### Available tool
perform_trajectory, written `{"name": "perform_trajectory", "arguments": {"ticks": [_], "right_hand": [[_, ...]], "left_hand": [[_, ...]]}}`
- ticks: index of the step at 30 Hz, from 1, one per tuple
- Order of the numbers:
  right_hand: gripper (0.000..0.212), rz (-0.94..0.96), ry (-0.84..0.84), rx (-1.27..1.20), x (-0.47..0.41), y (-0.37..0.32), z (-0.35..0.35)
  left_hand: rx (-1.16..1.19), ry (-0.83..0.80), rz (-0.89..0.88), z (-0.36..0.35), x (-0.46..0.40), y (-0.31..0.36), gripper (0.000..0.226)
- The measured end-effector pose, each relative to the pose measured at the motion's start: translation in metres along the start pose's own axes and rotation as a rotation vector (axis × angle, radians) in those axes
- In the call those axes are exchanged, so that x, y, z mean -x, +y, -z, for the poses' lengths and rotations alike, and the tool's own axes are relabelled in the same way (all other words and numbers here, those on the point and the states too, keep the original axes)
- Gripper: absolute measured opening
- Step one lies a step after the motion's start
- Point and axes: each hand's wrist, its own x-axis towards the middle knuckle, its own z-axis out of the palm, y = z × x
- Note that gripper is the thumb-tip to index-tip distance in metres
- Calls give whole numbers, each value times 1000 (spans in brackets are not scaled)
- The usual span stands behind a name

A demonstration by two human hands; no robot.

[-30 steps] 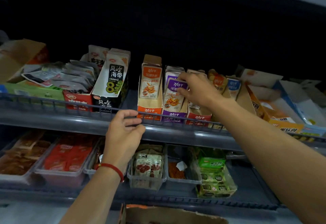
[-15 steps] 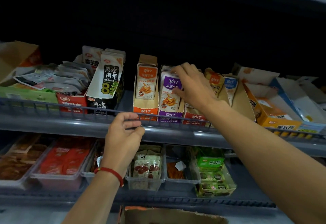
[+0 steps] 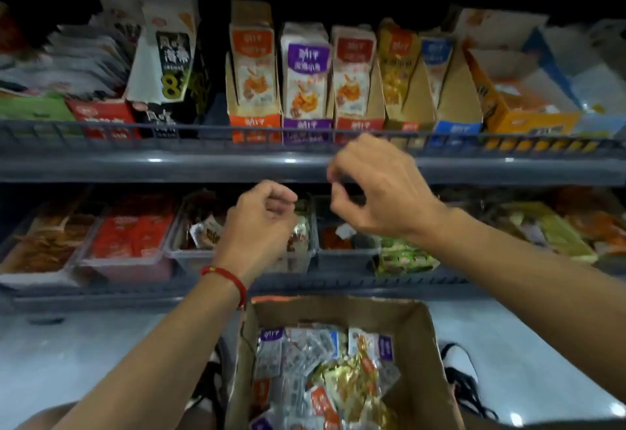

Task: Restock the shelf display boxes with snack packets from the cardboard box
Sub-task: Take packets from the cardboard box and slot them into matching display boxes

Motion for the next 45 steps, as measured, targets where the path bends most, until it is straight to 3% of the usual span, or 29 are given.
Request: {"name": "perform_trajectory", "arguments": {"ticks": [4,7,10,12,14,17,21,24,27,30,34,37,45], "right_hand": [[14,-32,-307,-103,107,-22,-55],[24,-99,-797,-133,171,-27,-104],[40,-371,-1187,-178,231,-35,-152],[47,-593,-1298,-278,266,-47,-181],[47,-758,-1298,-383,289,-67,-207],[50,-872,-1140,-471,299,-98,-241],[73,-724,-904,-379,278,-126,-276],[92,-633,-960,-396,259,-138,-306],[96,-509,-1126,-272,260,-146,-326],[93,-512,-1097,-234,271,-149,-315],[94,-621,-972,-254,301,-145,-294],[79,-736,-991,-295,321,-133,-284],[63,-1464,-720,-762,332,-121,-246]], "left_hand": [[-170,-202,39,-44,34,-43,24],[-419,-365,182,-73,62,-103,19],[-741,-597,321,-85,96,-168,25],[-884,-744,371,-86,112,-192,39],[-911,-785,406,-87,115,-200,45],[-853,-705,483,-89,111,-207,36],[-749,-596,580,-85,117,-223,22],[-749,-584,595,-83,119,-231,18],[-762,-576,597,-83,113,-240,20],[-712,-530,630,-87,107,-241,29],[-574,-530,698,-90,110,-245,39],[-562,-527,696,-88,118,-247,42],[-632,-591,611,-97,129,-233,42]]}}
